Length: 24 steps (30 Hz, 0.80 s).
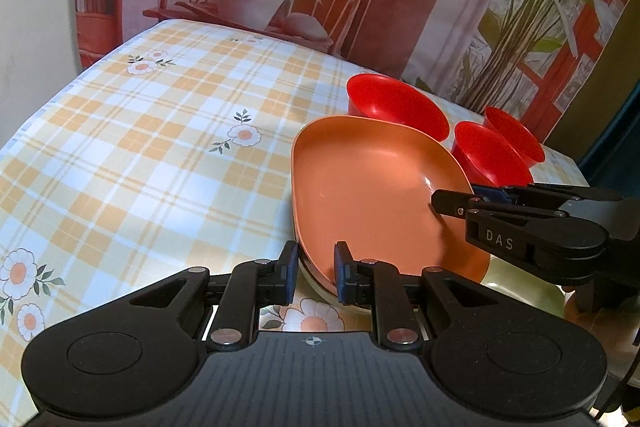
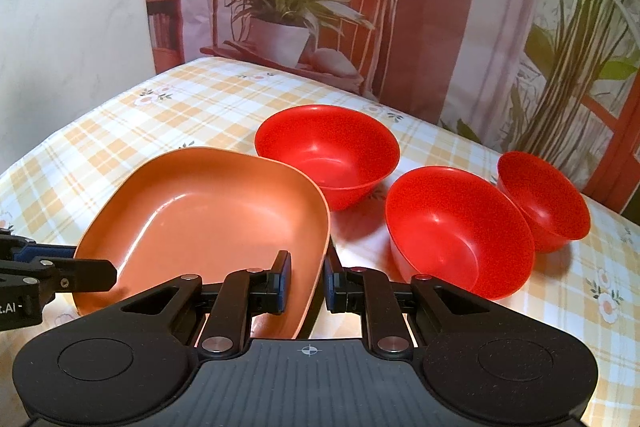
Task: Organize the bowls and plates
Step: 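Lift the orange plate with both grippers and carry it over a green plate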
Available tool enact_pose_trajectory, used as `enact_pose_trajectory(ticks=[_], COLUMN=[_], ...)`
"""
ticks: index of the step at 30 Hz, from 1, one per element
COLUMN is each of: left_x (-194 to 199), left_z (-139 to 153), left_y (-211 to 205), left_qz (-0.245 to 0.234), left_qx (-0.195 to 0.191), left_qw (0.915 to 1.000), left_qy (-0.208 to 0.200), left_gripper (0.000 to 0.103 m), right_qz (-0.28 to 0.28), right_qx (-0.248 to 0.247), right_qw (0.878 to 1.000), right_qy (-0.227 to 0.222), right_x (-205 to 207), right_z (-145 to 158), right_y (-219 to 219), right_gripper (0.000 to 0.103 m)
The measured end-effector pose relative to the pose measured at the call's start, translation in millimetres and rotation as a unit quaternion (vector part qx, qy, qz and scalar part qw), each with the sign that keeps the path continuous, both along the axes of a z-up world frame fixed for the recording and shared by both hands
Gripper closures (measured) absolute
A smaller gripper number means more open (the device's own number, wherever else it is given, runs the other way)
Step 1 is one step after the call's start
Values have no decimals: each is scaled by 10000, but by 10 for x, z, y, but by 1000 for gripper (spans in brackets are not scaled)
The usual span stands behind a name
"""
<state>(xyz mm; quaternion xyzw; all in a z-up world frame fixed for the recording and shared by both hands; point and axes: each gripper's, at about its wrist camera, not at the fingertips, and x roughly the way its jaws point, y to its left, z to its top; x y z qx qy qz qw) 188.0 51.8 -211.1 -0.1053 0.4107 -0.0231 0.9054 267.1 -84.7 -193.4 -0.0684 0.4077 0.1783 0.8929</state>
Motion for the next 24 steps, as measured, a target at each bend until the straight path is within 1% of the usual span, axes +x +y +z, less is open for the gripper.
enact_pose_trajectory(ticks=[6, 13, 19, 24], left_x=[-7, -10, -9, 1], left_z=[7, 1, -23, -23], left_y=[-13, -20, -5, 21], left_qz=[-5, -11, 28, 93], left_qx=[8, 4, -16, -34], left_qw=[10000, 10000, 9999, 9999], left_qy=[18, 53, 98, 104], left_gripper=[83, 83, 83, 83], right_qz=[-10, -140, -96, -124], right_qx=[-27, 85, -41, -89], right_qw=[10000, 9997, 9999, 9998], right_qy=[23, 163, 90, 153], right_x=[-27, -25, -14, 1], right_z=[7, -11, -33, -85], right_y=[-4, -77, -53, -41], right_gripper=[87, 86, 92, 92])
